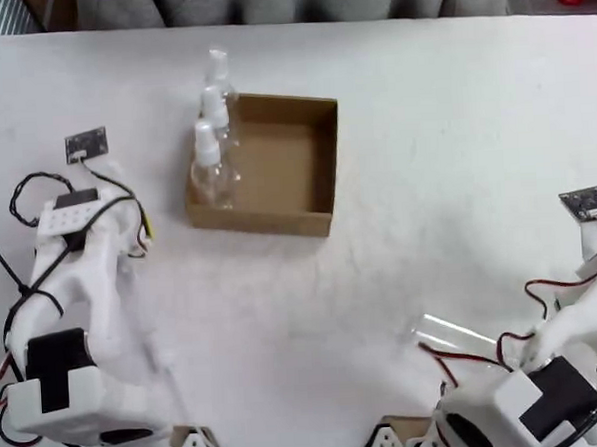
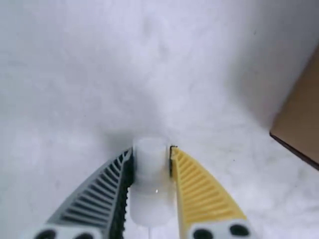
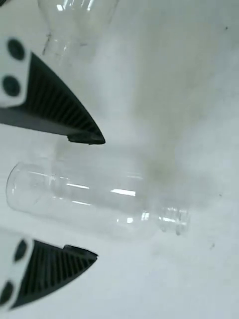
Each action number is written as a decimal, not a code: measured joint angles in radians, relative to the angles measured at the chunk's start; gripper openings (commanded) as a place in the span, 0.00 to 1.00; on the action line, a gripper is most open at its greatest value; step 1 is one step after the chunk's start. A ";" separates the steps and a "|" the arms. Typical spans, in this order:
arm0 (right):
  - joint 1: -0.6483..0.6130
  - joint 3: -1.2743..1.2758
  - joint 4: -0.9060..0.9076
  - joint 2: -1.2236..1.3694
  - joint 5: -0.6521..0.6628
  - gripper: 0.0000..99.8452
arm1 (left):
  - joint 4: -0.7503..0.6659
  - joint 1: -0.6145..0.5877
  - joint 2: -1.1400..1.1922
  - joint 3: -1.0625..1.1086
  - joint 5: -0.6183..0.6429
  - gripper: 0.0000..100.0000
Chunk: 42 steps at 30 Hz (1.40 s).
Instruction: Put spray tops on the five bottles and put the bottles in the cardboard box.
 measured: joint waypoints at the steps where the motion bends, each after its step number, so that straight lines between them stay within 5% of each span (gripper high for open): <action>1: 0.003 0.000 -0.015 0.000 0.002 0.28 | 0.000 0.000 0.000 0.000 0.000 0.02; 9: 0.002 0.077 -0.183 0.000 0.002 0.28 | 0.000 0.000 0.000 0.000 0.000 0.02; 21: 0.000 0.086 -0.203 0.031 0.087 0.28 | 0.000 0.000 0.000 0.000 0.000 0.02; 31: -0.012 0.043 -0.207 0.095 0.087 0.01 | 0.000 0.000 0.000 0.000 0.000 0.02; 42: -0.014 0.008 -0.114 0.025 0.068 0.02 | 0.000 0.006 0.000 0.000 0.000 0.02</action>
